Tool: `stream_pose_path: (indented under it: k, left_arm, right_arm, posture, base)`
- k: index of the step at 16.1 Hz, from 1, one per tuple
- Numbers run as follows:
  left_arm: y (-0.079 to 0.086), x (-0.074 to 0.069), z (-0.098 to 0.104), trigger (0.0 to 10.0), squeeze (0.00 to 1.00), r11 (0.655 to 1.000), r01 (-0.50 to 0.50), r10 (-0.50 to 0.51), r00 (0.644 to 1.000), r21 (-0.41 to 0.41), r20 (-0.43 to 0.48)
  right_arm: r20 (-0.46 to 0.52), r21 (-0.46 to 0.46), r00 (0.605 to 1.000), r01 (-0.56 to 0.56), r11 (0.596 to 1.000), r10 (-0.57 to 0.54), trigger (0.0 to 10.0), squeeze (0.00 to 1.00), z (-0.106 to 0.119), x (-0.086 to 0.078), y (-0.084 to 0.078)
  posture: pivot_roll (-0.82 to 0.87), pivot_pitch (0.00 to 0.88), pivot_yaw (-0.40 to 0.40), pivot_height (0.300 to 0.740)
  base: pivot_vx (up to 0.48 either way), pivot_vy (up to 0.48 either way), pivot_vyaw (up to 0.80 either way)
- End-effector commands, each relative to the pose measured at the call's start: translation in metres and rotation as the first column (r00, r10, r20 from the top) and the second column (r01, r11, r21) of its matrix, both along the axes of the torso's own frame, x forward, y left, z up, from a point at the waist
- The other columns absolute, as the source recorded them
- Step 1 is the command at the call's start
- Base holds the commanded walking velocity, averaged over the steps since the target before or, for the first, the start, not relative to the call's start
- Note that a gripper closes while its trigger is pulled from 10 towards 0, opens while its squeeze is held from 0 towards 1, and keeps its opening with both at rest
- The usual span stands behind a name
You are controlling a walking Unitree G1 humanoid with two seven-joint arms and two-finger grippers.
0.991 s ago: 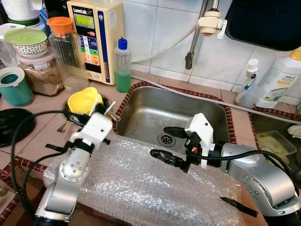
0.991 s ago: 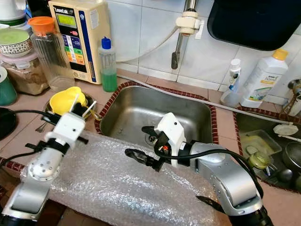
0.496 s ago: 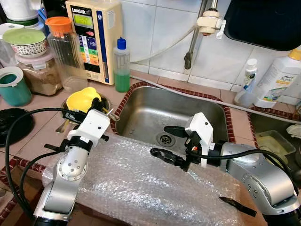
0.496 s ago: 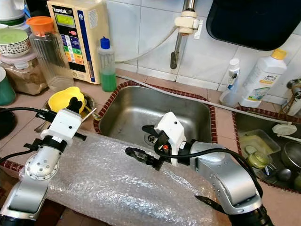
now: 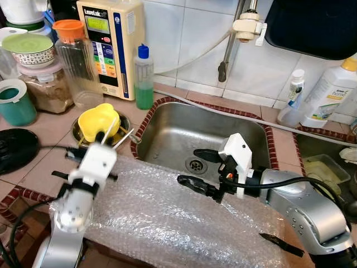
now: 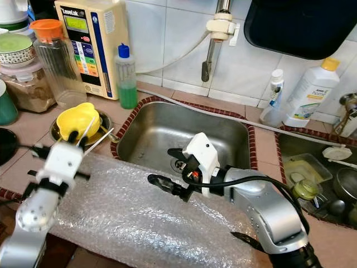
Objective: Kitchen organization
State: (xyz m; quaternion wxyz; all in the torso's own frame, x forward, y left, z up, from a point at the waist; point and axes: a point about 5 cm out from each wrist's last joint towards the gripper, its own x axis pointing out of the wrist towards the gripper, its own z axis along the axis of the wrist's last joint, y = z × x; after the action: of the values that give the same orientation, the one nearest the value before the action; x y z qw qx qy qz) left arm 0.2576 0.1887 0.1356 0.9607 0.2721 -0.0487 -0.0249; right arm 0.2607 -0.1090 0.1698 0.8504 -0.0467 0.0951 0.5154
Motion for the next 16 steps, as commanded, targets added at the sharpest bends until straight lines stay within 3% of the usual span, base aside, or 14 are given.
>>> stream_pose_path:
  k: [1, 4, 10, 14, 16]
  left_arm:
    - [0.001, 0.001, -0.006, 10.0, 1.00, 1.000, -0.011, 0.011, 0.999, 0.001, -0.041]
    - [0.003, 0.001, -0.020, 10.0, 1.00, 0.998, -0.052, 0.048, 0.989, -0.024, -0.137]
    - [0.006, 0.002, -0.022, 10.0, 1.00, 0.997, -0.076, 0.072, 0.984, -0.020, -0.161]
    - [0.005, 0.002, -0.026, 10.0, 1.00, 0.986, -0.109, 0.079, 0.972, -0.126, -0.219]
    - [0.002, 0.004, -0.024, 10.0, 1.00, 0.986, -0.102, 0.070, 0.971, -0.133, -0.230]
  right_arm:
    - [0.014, -0.011, 1.000, -0.001, 1.000, 0.001, 10.0, 0.00, 0.002, 0.001, -0.001]
    - [0.012, -0.013, 1.000, -0.001, 1.000, 0.001, 10.0, 0.00, 0.002, 0.000, -0.002]
    - [0.008, -0.013, 1.000, -0.003, 1.000, 0.003, 10.0, 0.00, 0.001, -0.001, -0.002]
    - [0.008, -0.018, 1.000, -0.005, 1.000, 0.005, 10.0, 0.00, 0.001, -0.001, -0.002]
    - [0.008, -0.020, 1.000, -0.005, 1.000, 0.005, 10.0, 0.00, 0.001, -0.001, -0.003]
  posture:
    - [0.09, 0.000, -0.064, 0.740]
    - [0.08, 0.000, -0.062, 0.740]
    - [0.08, 0.000, -0.060, 0.740]
    - [0.08, 0.000, -0.061, 0.740]
    - [0.08, 0.000, -0.062, 0.740]
  base:
    - [0.000, 0.000, 0.00]
    - [0.000, 0.000, 0.00]
    - [0.000, 0.000, 0.00]
    - [0.000, 0.000, 0.00]
    - [0.000, 0.000, 0.00]
